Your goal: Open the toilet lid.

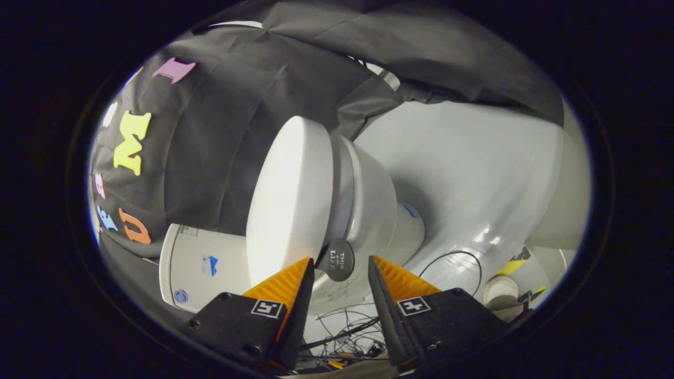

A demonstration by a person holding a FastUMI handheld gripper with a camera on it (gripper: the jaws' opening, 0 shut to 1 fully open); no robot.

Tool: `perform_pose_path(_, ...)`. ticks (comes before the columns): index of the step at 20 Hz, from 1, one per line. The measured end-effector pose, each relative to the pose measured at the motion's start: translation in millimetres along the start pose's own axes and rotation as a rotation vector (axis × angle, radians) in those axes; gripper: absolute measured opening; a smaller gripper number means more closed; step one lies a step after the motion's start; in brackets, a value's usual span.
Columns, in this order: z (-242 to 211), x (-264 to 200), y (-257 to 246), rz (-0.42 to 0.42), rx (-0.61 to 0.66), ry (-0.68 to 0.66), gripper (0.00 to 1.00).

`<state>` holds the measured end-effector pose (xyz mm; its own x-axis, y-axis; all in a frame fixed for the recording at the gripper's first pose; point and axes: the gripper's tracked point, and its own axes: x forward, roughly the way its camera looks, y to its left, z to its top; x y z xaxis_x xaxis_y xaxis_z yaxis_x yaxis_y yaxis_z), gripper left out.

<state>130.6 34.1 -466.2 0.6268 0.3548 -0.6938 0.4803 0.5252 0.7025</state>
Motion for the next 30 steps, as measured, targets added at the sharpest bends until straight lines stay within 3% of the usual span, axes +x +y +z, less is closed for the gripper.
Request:
perform_pose_path(2, 2.3, 2.4, 2.0, 0.016, 0.012, 0.003, 0.59)
perform_pose_path(7, 2.8, 9.0, 2.3, -0.013, 0.014, 0.015, 0.32)
perform_pose_path(15, 5.0, 1.5, 13.2, -0.003, 0.032, 0.025, 0.12)
perform_pose_path(21, 8.5, -10.8, 31.3, 0.006, -0.002, 0.012, 0.12)
perform_pose_path(30, 13.4, -34.8, 73.3, -0.023, -0.152, -0.013, 0.12)
